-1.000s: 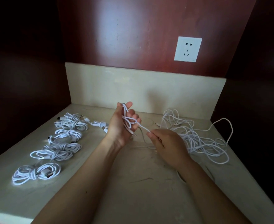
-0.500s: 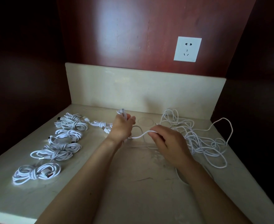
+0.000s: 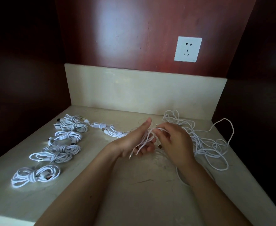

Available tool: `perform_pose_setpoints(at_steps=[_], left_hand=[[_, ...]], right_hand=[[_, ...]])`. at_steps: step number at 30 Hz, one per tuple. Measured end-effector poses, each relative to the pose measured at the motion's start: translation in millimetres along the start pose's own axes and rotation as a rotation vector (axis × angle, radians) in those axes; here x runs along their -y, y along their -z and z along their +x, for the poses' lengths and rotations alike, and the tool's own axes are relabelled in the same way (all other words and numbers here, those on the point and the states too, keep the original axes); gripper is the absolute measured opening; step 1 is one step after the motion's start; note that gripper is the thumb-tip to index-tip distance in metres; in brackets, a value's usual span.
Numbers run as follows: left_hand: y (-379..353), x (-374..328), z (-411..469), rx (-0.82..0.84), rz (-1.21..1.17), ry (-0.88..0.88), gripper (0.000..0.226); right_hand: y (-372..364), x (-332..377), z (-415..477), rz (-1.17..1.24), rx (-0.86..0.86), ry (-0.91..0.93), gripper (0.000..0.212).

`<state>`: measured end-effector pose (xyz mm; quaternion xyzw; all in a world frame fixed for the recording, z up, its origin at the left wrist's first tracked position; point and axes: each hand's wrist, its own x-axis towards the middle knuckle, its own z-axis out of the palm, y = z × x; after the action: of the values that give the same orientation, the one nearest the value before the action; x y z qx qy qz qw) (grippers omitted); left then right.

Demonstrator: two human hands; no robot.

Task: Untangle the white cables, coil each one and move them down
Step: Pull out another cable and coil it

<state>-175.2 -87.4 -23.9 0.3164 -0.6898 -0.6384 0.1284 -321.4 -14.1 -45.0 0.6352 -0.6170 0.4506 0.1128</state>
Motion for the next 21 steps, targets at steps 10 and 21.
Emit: perform_pose_setpoints(at_steps=[10,21], left_hand=[[-5,-1,-9,0.014,0.122,-0.169,0.043],[-15,8,6,-0.635,0.213,-0.658,0.033]], right_hand=[[-6,-6,3,0.003,0.032,-0.002,0.023],[-8,-2,4,-0.018,-0.033,-0.060,0.021]])
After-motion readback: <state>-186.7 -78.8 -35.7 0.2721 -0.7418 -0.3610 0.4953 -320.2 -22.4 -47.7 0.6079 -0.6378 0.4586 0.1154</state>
